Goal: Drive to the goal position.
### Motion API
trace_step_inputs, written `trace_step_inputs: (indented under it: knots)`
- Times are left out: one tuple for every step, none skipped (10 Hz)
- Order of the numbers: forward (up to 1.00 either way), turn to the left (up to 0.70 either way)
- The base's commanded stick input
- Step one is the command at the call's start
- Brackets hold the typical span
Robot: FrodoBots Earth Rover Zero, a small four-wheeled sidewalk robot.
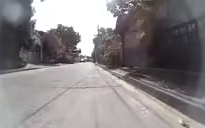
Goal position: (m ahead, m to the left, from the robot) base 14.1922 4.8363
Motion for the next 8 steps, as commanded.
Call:
trace_step_inputs:
  knots:
    - [1.0, 0.11]
    - [1.0, 0.38]
    - [1.0, 0.38]
    - [1.0, 0.0]
    - [1.0, 0.0]
    - [1.0, 0.0]
    - [1.0, 0.0]
    - [1.0, 0.0]
